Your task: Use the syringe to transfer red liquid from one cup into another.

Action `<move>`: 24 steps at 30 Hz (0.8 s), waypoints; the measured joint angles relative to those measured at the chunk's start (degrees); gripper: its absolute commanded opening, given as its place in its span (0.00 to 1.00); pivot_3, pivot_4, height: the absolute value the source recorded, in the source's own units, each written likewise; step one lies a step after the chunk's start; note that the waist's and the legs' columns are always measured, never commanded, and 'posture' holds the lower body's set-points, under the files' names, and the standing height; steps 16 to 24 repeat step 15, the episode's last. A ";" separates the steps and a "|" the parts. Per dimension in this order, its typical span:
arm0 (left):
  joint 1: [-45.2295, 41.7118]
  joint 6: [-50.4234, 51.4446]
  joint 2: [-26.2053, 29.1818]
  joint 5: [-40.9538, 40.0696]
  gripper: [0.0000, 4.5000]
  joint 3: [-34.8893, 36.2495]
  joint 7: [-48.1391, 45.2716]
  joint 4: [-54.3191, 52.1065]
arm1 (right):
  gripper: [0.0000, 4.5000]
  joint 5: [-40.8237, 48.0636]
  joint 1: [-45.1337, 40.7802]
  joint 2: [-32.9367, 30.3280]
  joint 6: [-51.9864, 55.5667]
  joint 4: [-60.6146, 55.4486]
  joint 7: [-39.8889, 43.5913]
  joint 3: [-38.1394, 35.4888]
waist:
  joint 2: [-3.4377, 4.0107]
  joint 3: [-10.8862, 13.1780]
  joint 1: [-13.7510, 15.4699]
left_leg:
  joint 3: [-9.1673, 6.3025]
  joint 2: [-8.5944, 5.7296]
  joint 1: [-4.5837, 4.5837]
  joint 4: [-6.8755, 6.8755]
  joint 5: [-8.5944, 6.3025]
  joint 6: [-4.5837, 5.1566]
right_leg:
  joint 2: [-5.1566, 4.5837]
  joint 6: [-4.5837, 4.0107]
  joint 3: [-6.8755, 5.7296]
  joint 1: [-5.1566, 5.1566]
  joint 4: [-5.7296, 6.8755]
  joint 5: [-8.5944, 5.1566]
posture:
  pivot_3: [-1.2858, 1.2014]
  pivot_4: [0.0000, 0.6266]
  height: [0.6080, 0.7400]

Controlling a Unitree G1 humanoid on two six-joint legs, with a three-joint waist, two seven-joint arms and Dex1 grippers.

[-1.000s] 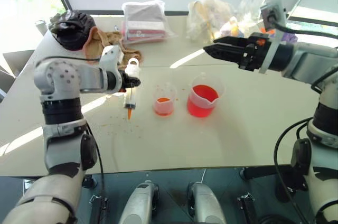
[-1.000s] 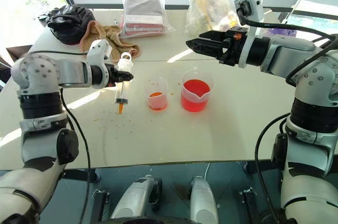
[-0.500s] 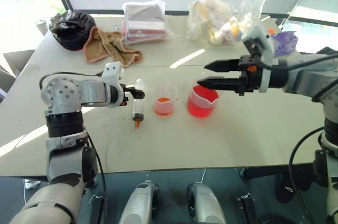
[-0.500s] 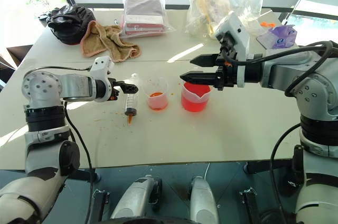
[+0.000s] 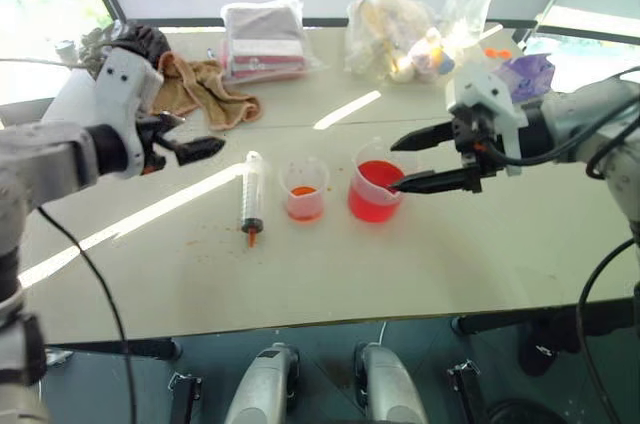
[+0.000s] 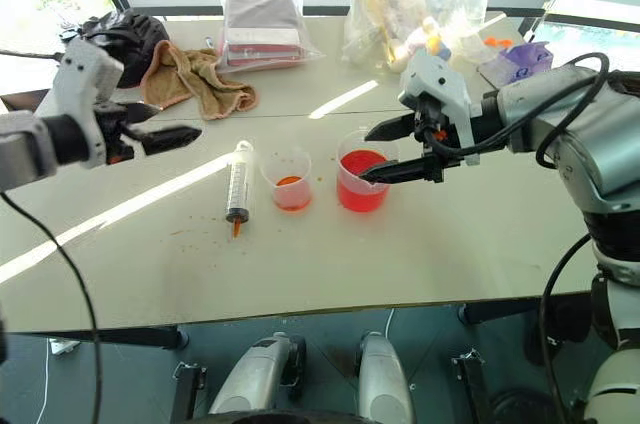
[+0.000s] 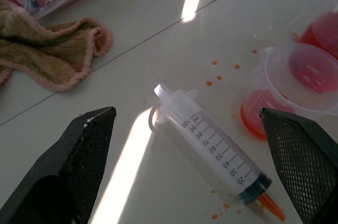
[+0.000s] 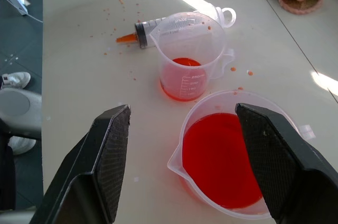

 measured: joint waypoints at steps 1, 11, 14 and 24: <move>1.54 -1.48 1.12 1.12 1.00 -0.23 -2.14 0.14 | 0.74 -0.55 -0.03 0.05 -0.37 0.35 0.49 0.23 | 0.01 0.00 -0.03 | 0.00 0.00 0.00 -0.01 0.00 0.00 | -0.02 -0.05 0.00 0.00 0.01 -0.03 | 0.52 0.24 1.00; 8.19 -9.37 2.93 4.67 1.00 2.77 -13.15 0.55 | 0.74 -4.96 -1.76 3.05 -2.46 3.15 3.40 1.09 | 0.01 0.01 0.03 | -0.01 0.00 -0.02 -0.02 -0.01 0.03 | -0.10 -0.03 -0.08 -0.04 0.06 -0.02 | 0.52 0.24 1.00; 8.71 -8.94 2.89 2.99 1.00 4.78 -14.67 -0.85 | 0.74 -5.62 -1.79 3.40 -2.45 3.26 3.88 1.09 | 0.02 0.01 0.03 | -0.01 0.00 -0.02 -0.01 0.00 0.04 | -0.10 -0.02 -0.09 -0.05 0.08 -0.01 | 0.52 0.24 1.00; 8.87 -9.00 2.94 2.98 1.00 4.96 -14.92 -1.50 | 0.74 -5.98 -1.82 3.46 -2.45 3.31 4.07 1.09 | 0.02 0.01 0.08 | -0.01 0.00 -0.01 0.00 0.00 0.05 | -0.10 -0.02 -0.10 -0.03 0.08 -0.01 | 0.52 0.24 1.00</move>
